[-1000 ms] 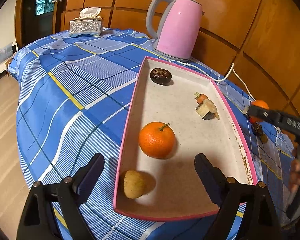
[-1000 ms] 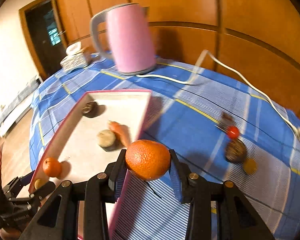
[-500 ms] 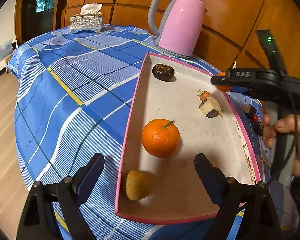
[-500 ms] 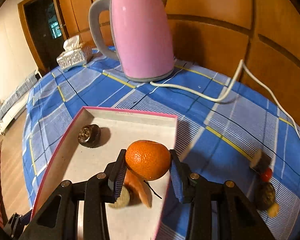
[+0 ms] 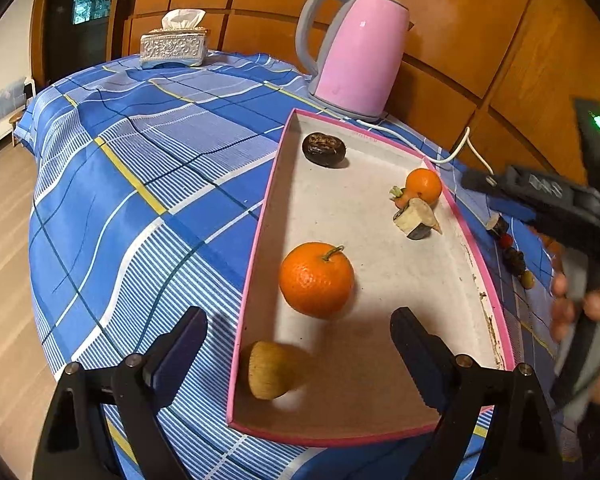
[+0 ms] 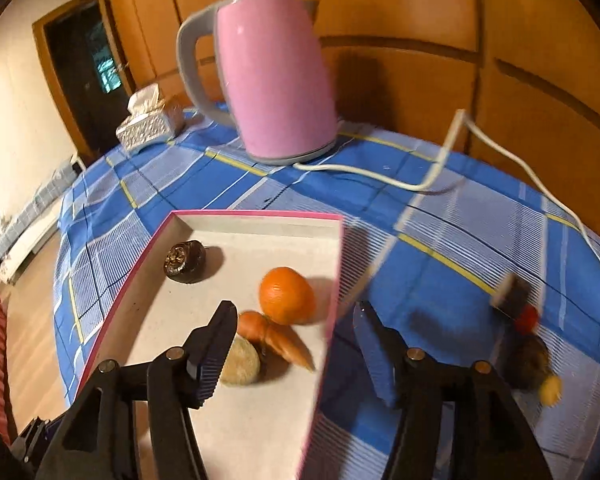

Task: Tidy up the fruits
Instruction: 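Withdraw the right gripper from the tray and set it still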

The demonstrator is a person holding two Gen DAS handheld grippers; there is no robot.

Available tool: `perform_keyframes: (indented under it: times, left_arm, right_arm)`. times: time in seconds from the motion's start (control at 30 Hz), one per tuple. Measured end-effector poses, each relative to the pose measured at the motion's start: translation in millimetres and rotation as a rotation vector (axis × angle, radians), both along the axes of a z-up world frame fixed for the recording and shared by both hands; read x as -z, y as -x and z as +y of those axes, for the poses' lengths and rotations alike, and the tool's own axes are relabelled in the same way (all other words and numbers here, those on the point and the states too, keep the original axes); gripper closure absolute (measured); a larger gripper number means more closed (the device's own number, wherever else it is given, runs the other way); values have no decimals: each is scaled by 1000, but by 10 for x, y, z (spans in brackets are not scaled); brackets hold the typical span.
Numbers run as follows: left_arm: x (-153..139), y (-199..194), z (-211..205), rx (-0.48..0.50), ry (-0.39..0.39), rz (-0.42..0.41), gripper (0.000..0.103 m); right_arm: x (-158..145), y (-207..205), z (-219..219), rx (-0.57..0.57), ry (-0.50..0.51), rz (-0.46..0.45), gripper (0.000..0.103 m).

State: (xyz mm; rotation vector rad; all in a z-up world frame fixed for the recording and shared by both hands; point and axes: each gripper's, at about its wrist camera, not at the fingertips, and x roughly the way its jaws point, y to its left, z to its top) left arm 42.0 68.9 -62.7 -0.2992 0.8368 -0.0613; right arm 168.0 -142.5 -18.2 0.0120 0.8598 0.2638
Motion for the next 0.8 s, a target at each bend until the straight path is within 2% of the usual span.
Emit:
perform_keyframes:
  times: [0.1,0.17,0.33,0.57,0.8]
  left_arm:
    - [-26,14,-9,4,1,-8,10]
    - [-38,26,-24,9,0,-10,10]
    - [-72,44,-51,17,-4,-21,10]
    - [-110,69,-84,28,-10,-32,10]
    - [-142,85,-106,33,-25,-39,10]
  right_arm:
    - [-53,207,-183,38,11,-19,42]
    - [-58,381,-352,72,52,-32,42]
    - [-3,720,-837,182,102,-21,42]
    - [165,1235,-1744,474,109,19,42]
    - [274,1630,-2452,788,127,42,42]
